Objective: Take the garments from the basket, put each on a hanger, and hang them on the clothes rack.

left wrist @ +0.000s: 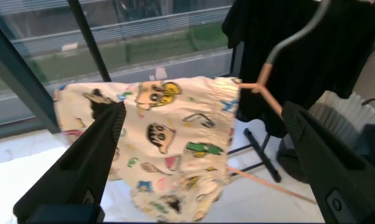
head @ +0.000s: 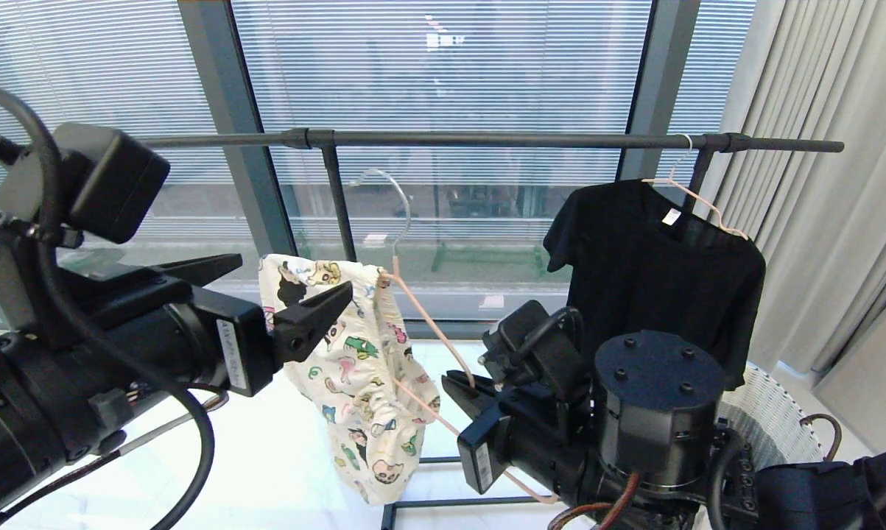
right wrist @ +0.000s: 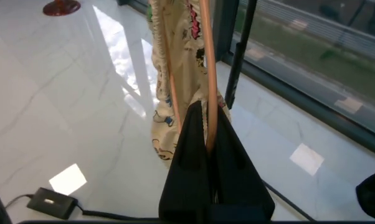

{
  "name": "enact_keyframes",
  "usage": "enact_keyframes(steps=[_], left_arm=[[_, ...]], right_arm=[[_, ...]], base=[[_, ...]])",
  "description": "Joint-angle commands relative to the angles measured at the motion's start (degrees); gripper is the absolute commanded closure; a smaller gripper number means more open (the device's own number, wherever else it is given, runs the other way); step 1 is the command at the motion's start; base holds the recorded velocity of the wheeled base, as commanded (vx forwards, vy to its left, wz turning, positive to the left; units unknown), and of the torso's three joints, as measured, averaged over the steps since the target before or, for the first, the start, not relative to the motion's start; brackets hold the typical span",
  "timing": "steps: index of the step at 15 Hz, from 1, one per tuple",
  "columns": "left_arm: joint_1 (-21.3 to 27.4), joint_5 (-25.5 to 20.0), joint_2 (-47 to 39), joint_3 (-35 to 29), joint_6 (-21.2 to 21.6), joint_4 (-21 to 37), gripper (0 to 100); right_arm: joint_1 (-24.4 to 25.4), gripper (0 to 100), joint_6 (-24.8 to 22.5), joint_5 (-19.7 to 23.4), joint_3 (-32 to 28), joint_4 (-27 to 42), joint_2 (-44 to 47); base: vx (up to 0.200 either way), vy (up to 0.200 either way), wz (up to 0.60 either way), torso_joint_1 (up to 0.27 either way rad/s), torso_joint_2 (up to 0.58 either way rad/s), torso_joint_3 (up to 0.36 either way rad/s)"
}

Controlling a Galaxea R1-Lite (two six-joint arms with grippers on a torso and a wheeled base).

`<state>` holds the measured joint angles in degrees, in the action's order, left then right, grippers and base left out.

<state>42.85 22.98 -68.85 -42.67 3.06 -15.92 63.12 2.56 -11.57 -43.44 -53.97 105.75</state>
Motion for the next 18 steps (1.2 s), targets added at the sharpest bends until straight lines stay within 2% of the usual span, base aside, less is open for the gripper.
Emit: enact_keyframes(steps=[1, 2, 3, 6, 9, 10, 12, 16, 18], left_arm=[[-2.7, -4.5, 5.1, 4.4, 2.9, -0.3, 0], [-3.3, -8.4, 6.6, 5.4, 3.4, -0.2, 0], [-6.3, -17.2, 9.4, 7.7, 5.6, -0.2, 0], [-15.6, -27.0, 10.7, 11.5, 16.5, -0.3, 0], [-15.3, -37.2, 11.0, 13.5, 20.7, -0.3, 0], [-14.5, -39.4, 10.8, 14.8, 23.3, -0.3, 0], [-13.9, -42.8, 11.1, 18.7, 26.9, -0.3, 0], [-5.9, -43.4, 11.5, 23.0, 28.0, -0.3, 0], [-4.8, -43.3, 8.9, 22.7, 28.1, -0.3, 0]], right_arm=[[-2.6, 100, -2.3, 2.4, 4.7, -0.9, -4.4], [-3.4, 100, -3.3, 4.1, 5.9, -0.9, -6.0], [-6.0, 100, -6.3, 8.2, 9.2, -0.9, -9.6], [-9.2, 100, -11.4, 16.7, 17.4, -0.9, -17.2], [-8.6, 100, -15.3, 20.9, 24.6, -0.9, -19.7], [-8.7, 100, -17.9, 23.9, 26.1, -0.9, -19.7], [-8.5, 100, -19.1, 26.3, 27.5, -0.9, -19.6], [-7.0, 100, -20.7, 27.7, 27.8, -0.9, -19.2], [-4.1, 100, -20.8, 27.5, 27.7, -0.9, -18.7]], base=[[0.0, 0.0, 0.0, 0.0, 0.0, 0.0], [0.0, 0.0, 0.0, 0.0, 0.0, 0.0], [0.0, 0.0, 0.0, 0.0, 0.0, 0.0], [0.0, 0.0, 0.0, 0.0, 0.0, 0.0], [0.0, 0.0, 0.0, 0.0, 0.0, 0.0], [0.0, 0.0, 0.0, 0.0, 0.0, 0.0], [0.0, 0.0, 0.0, 0.0, 0.0, 0.0], [0.0, 0.0, 0.0, 0.0, 0.0, 0.0], [0.0, 0.0, 0.0, 0.0, 0.0, 0.0]])
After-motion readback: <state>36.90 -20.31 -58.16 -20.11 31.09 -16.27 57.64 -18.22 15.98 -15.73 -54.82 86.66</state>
